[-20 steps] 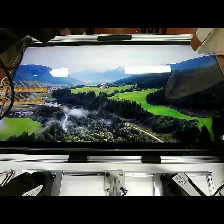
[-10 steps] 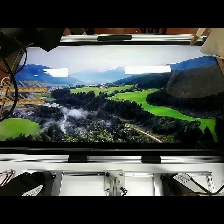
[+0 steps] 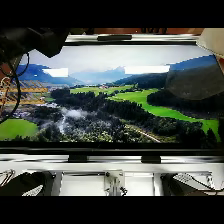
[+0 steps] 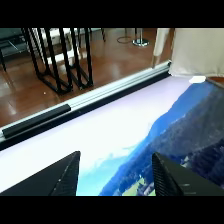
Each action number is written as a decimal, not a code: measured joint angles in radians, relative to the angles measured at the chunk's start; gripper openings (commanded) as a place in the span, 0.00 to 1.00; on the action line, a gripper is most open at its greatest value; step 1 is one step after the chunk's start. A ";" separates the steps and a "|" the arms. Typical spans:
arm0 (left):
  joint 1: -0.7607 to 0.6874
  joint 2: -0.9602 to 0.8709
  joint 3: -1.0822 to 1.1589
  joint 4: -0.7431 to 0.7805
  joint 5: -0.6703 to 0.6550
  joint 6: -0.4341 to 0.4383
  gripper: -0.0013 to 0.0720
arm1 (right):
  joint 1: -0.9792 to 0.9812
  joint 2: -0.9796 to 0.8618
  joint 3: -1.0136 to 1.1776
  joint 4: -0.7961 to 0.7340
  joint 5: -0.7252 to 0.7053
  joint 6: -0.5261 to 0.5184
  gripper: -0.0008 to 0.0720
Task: Fold the shirts.
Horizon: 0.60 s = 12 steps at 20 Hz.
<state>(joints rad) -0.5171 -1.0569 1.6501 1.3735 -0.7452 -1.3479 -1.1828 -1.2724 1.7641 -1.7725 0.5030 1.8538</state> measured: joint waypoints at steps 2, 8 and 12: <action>0.000 0.000 0.000 0.000 -0.031 -0.003 0.74 | -0.002 -0.007 0.000 -0.031 -0.039 0.013 0.09; 0.000 0.000 0.000 0.000 -0.093 -0.064 0.74 | -0.068 -0.027 0.000 -0.083 -0.113 0.036 0.09; 0.000 0.000 0.000 0.000 -0.120 -0.119 0.74 | -0.134 -0.049 0.000 -0.084 -0.138 0.054 0.09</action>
<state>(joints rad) -0.5171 -1.0569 1.6505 1.3735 -0.8654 -1.4673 -1.3167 -1.3212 1.7645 -1.8568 0.3653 1.9076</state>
